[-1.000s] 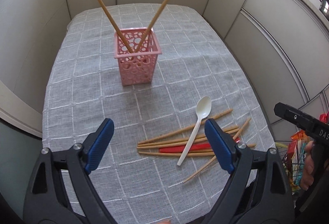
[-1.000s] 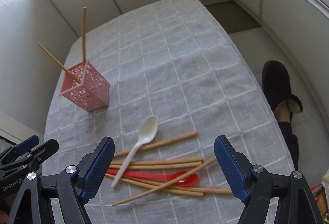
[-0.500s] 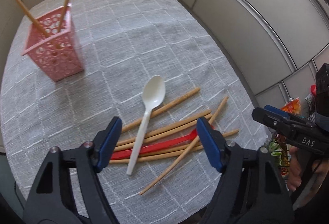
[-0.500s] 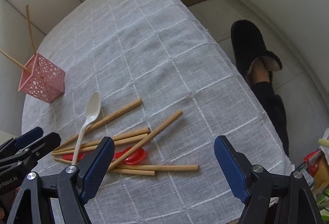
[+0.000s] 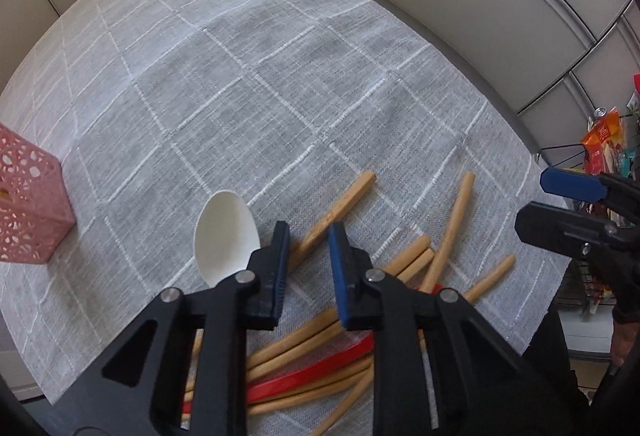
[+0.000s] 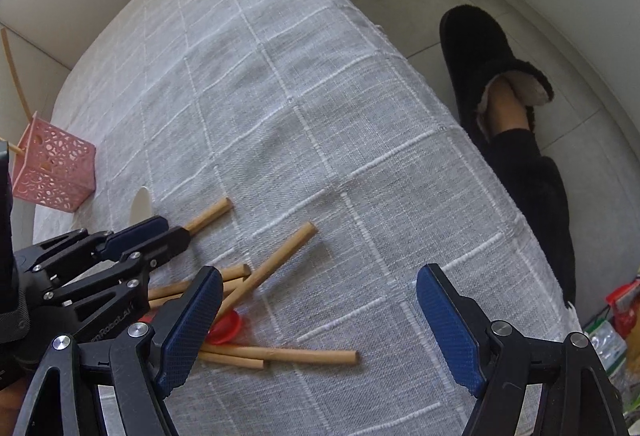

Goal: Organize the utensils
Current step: 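Grasp a chopstick with the left tool while the right tool grasps another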

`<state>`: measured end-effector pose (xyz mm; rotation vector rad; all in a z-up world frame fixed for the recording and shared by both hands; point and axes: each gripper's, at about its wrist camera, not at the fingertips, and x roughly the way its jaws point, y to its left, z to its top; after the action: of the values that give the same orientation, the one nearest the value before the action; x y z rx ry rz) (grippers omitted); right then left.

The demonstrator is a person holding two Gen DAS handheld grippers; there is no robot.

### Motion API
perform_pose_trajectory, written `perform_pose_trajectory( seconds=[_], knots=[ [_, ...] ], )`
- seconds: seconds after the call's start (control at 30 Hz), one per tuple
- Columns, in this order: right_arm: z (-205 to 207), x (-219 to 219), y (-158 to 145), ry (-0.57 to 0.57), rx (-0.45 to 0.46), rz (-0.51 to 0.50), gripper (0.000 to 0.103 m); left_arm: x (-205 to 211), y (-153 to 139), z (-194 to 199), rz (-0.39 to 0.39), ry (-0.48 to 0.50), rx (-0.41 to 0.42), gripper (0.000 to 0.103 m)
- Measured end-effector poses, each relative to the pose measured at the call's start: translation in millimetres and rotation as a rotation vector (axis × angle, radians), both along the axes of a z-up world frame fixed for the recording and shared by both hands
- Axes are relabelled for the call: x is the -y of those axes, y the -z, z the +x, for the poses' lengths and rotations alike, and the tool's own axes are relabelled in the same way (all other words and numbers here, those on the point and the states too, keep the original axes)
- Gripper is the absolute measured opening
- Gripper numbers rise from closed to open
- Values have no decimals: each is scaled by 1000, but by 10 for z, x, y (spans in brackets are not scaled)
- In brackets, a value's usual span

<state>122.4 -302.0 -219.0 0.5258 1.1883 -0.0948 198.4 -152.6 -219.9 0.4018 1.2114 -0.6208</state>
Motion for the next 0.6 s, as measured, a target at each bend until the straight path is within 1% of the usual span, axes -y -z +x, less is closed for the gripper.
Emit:
perform_pose_trajectory(
  seconds=[0.17, 0.27, 0.43, 0.6],
  knots=[
    [47, 40, 92, 13, -16, 29, 84, 88, 7, 29, 20, 38, 18, 21],
    [74, 30, 142, 21, -24, 47, 84, 84, -8, 65, 20, 33, 30, 19],
    [146, -77, 194, 7, -30, 63, 84, -37, -25, 330, 14, -26, 35, 16],
    [242, -175, 255, 7, -33, 94, 83, -202, 20, 490, -5, -105, 30, 13]
  ],
)
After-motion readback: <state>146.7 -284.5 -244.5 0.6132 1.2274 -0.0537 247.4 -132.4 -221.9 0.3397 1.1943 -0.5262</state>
